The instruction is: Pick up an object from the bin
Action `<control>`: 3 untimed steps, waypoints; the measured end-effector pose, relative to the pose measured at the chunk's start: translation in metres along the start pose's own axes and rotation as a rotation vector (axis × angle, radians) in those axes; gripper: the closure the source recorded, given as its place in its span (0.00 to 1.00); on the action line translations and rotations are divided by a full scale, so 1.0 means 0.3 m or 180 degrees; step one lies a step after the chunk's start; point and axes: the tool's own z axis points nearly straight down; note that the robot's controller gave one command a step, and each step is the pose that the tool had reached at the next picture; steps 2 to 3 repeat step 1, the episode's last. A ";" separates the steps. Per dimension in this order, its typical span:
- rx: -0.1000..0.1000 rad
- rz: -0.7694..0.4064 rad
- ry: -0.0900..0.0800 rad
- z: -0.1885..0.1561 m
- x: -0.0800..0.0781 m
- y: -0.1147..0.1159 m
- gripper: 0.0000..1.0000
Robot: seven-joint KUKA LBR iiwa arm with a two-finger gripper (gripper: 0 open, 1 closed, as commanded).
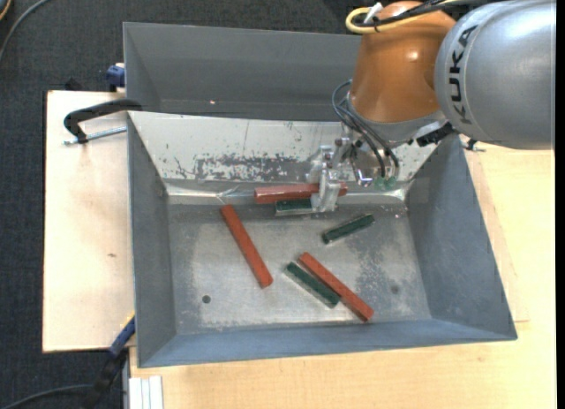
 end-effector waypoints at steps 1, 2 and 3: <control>0.0000 0.0000 0.0005 -0.072 -0.007 0.002 1.00; 0.0000 0.0000 0.0005 -0.072 -0.007 0.002 1.00; 0.0000 0.0000 0.0005 -0.072 -0.007 0.002 1.00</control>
Offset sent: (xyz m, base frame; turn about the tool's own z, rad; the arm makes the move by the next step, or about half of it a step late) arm 0.0000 0.0001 0.0186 0.0000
